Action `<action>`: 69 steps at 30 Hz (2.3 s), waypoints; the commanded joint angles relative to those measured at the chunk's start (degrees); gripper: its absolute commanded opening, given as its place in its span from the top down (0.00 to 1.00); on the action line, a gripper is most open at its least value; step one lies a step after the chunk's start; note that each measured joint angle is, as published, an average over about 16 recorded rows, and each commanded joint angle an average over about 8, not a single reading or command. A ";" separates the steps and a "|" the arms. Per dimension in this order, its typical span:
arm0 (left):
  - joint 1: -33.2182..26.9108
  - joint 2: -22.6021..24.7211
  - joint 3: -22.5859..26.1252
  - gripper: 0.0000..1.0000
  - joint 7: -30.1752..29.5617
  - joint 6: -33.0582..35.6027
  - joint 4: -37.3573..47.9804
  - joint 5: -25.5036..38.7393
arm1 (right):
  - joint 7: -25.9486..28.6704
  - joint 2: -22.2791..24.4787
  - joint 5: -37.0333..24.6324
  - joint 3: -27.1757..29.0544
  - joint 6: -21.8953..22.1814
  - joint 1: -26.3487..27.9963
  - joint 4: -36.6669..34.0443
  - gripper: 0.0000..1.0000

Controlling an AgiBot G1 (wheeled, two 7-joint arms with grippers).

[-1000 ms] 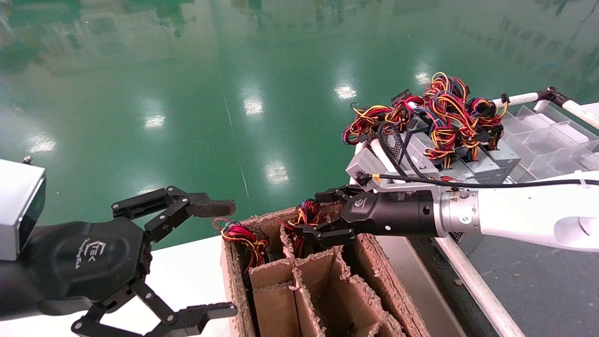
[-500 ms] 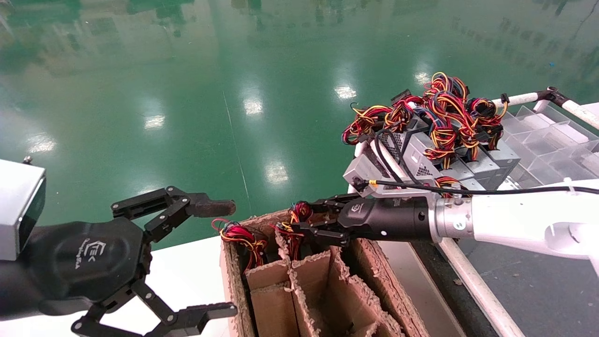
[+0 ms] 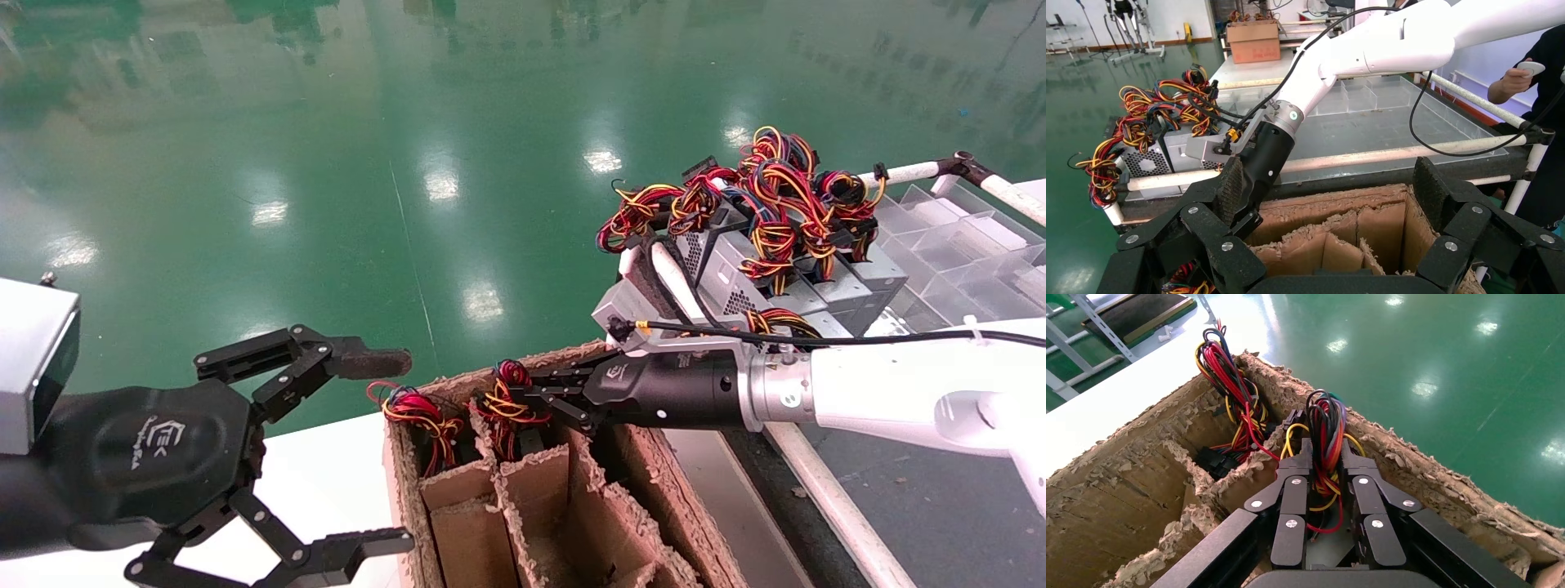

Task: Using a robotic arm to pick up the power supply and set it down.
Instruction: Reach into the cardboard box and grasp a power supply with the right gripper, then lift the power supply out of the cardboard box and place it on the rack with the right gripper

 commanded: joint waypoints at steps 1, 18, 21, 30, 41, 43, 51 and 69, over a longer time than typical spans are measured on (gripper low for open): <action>0.00 0.00 0.01 0.00 0.00 0.00 0.00 0.00 | -0.16 -0.09 0.03 0.00 -0.17 0.07 -0.65 1.00; -0.01 -0.02 0.05 0.00 0.03 -0.02 0.00 -0.04 | -2.64 0.91 3.95 2.53 -3.89 0.90 -2.80 1.00; -0.01 -0.02 0.06 0.00 0.03 -0.03 0.00 -0.04 | -3.13 1.55 4.74 3.06 -4.90 1.31 -2.31 1.00; -0.02 -0.03 0.09 0.00 0.04 -0.04 0.00 -0.06 | -3.14 3.91 6.77 4.45 -7.36 2.20 0.90 1.00; -0.03 -0.05 0.12 0.00 0.06 -0.05 0.00 -0.08 | 1.33 8.99 10.89 7.37 -8.94 3.24 10.15 1.00; -0.03 -0.05 0.12 0.00 0.06 -0.05 0.00 -0.08 | 2.86 10.15 11.69 7.97 -8.92 3.44 12.39 1.00; -0.03 -0.06 0.14 0.00 0.07 -0.06 0.00 -0.10 | 8.61 14.48 14.09 10.15 -6.75 3.40 21.83 1.00; -0.05 -0.08 0.19 0.00 0.09 -0.08 0.00 -0.13 | 16.95 22.66 15.91 14.21 0.85 3.69 35.02 1.00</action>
